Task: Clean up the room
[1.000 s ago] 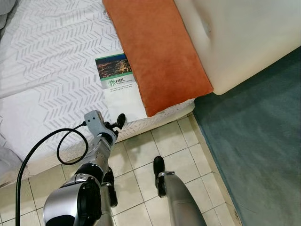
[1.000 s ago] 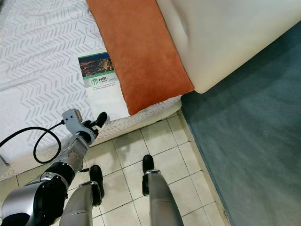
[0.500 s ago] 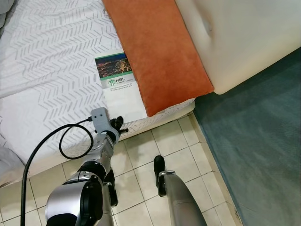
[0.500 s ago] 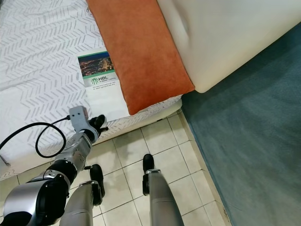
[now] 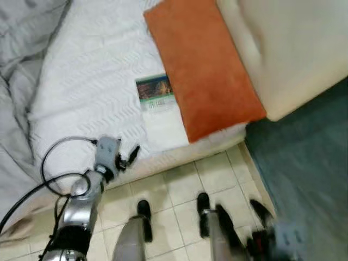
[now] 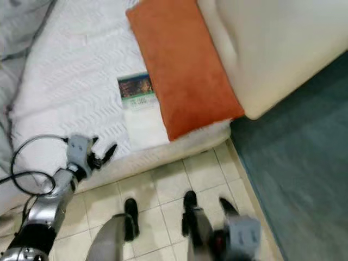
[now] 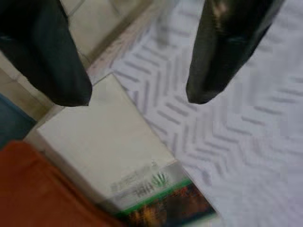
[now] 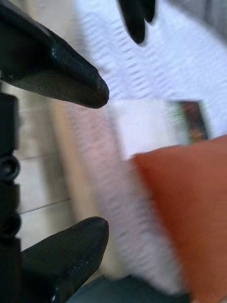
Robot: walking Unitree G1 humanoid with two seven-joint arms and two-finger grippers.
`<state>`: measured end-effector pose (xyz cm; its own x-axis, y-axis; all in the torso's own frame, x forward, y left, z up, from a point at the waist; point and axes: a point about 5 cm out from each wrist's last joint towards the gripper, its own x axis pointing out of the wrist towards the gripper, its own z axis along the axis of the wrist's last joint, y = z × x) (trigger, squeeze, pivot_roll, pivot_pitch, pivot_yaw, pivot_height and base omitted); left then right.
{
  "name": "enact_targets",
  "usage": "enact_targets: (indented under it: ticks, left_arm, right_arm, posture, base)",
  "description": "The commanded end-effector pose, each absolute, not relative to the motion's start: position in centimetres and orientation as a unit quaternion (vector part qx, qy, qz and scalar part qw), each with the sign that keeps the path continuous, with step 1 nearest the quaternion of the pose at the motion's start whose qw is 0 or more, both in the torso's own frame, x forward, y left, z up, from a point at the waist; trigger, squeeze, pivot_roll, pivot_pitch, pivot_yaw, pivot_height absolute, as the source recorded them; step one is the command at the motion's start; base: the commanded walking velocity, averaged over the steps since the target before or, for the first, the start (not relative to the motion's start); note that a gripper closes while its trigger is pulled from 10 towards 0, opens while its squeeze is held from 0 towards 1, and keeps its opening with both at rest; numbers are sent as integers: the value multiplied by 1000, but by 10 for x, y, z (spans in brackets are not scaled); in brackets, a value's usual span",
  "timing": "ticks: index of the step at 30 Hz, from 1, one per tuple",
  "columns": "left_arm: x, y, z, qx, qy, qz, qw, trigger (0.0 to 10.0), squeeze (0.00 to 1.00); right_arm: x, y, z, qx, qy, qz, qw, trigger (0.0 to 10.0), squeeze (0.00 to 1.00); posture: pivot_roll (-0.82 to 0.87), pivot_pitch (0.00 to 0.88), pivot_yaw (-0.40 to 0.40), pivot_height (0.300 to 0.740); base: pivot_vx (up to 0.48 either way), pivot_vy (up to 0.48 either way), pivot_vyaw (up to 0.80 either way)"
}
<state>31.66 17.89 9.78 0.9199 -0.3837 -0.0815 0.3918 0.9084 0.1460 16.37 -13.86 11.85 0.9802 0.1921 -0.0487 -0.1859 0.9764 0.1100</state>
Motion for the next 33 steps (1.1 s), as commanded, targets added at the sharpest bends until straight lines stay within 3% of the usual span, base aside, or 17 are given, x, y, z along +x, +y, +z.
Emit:
enact_targets:
  ticks: [1,3,10,18,28,29,33]
  left_arm:
    - [307,181,87,79,50,-202,975,10000,1000]
    - [288,177,95,82,31,-202,975,10000,1000]
    - [246,163,88,31,46,-168,984,10000,1000]
    - [232,149,73,5,71,-152,986,10000,1000]
    - [230,149,77,6,68,-138,988,10000,1000]
    - [233,146,79,6,62,-140,988,10000,0]
    - [239,142,84,7,56,-144,988,10000,0]
  right_arm:
    - [162,-144,98,58,74,77,993,10000,0]
    - [181,-149,100,47,51,58,996,10000,0]
    - [203,-170,103,55,20,6,998,10000,0]
    - [220,-183,95,37,22,-10,999,10000,0]
    - [213,-189,87,33,30,-4,999,10000,0]
    - [214,-187,86,34,32,3,999,10000,0]
    - [221,-180,88,39,25,26,999,10000,0]
  posture:
    - [-61,274,92,740]
    - [-34,144,78,740]
    - [-23,20,47,740]
    - [-43,0,17,740]
    - [-44,0,-4,740]
    - [-44,0,-3,740]
    - [-42,0,6,740]
  base:
    - [0,0,0]
    - [0,0,0]
    - [0,0,0]
    - [0,0,0]
    - [0,0,0]
    - [0,0,0]
    - [0,0,0]
